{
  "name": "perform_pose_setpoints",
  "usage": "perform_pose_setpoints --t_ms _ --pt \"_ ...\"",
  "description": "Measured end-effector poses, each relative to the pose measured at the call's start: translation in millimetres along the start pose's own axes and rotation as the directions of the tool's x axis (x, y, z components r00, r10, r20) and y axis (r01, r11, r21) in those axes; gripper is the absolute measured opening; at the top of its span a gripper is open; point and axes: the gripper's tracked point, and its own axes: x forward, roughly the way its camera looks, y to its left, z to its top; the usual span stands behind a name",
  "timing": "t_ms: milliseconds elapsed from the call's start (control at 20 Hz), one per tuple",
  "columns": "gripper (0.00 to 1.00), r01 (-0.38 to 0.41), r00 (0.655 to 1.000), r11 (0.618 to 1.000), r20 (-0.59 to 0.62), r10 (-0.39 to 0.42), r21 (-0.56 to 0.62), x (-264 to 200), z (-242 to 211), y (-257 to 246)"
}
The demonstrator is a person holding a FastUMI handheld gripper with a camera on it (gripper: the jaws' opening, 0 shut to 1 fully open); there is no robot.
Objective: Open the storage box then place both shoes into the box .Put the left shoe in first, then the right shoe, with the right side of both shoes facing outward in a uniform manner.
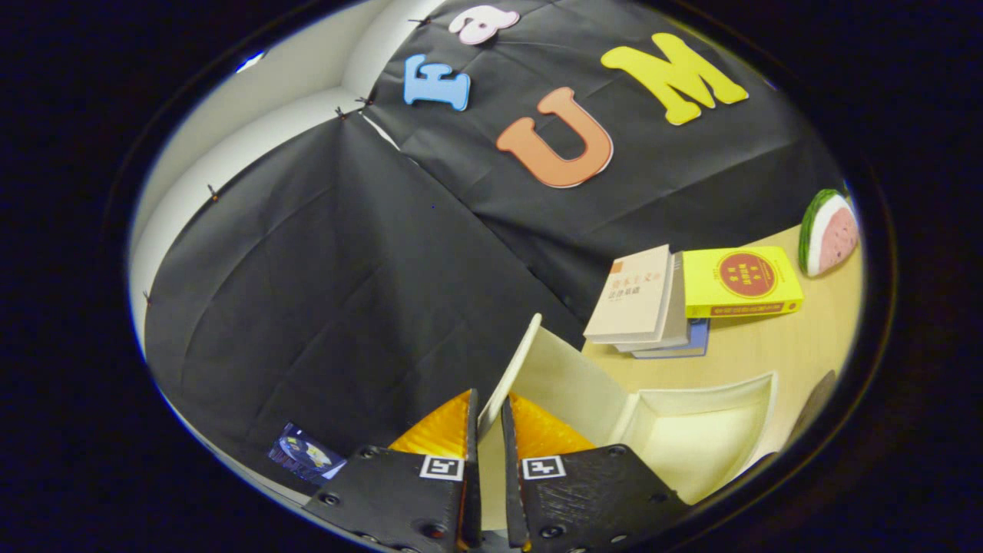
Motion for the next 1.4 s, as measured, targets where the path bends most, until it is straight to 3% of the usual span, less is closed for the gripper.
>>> perform_pose_setpoints --t_ms 300,500,650,1000,1150,1400 --pt "0.6 -0.078 0.996 0.994 0.043 0.081 -0.076 8 4 41" --pt "0.9 -0.008 0.997 0.988 0.08 0.021 -0.152 -14 5 27" --pt "0.96 0.076 0.994 0.976 0.095 -0.058 -0.206 -36 -1 -5" --pt "0.96 0.271 0.962 0.913 0.132 -0.241 -0.306 -108 -18 -116" --pt "0.96 0.423 0.905 0.854 0.179 -0.386 -0.303 -148 -17 -192" --pt "0.96 0.579 0.813 0.755 0.149 -0.563 -0.308 -206 -36 -304"
